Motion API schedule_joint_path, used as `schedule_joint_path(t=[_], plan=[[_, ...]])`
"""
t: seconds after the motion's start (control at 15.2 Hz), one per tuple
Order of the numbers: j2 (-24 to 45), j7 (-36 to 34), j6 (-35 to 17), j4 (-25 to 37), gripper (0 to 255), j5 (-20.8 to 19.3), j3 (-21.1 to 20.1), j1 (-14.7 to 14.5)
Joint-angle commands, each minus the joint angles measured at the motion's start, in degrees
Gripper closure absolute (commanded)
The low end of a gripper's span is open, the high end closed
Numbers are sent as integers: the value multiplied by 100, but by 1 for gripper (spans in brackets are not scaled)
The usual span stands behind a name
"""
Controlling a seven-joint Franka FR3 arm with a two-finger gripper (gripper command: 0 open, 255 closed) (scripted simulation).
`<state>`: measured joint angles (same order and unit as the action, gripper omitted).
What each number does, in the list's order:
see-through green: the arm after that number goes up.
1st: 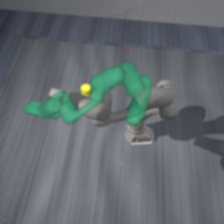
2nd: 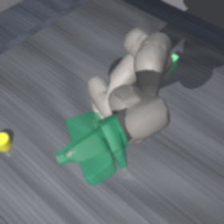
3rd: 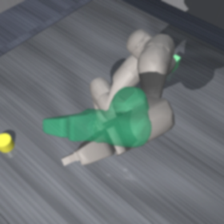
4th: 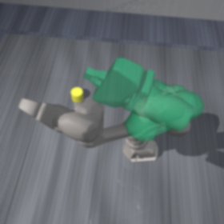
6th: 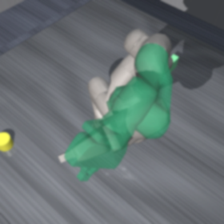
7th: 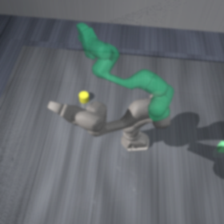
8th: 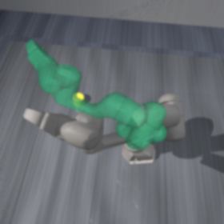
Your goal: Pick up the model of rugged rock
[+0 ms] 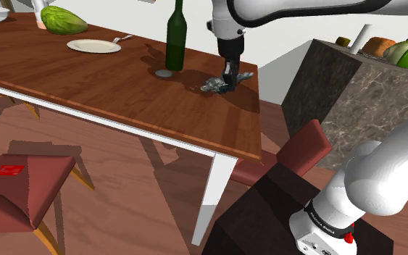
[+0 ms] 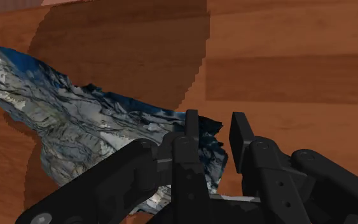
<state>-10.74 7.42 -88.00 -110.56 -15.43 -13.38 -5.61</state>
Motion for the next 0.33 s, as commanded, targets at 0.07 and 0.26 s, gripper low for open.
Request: schedule_joint_path(t=[0.07,0.26], plan=[[7,69,233,251,255,-8,0,6],[16,90,319,348,255,-11,-2,7]])
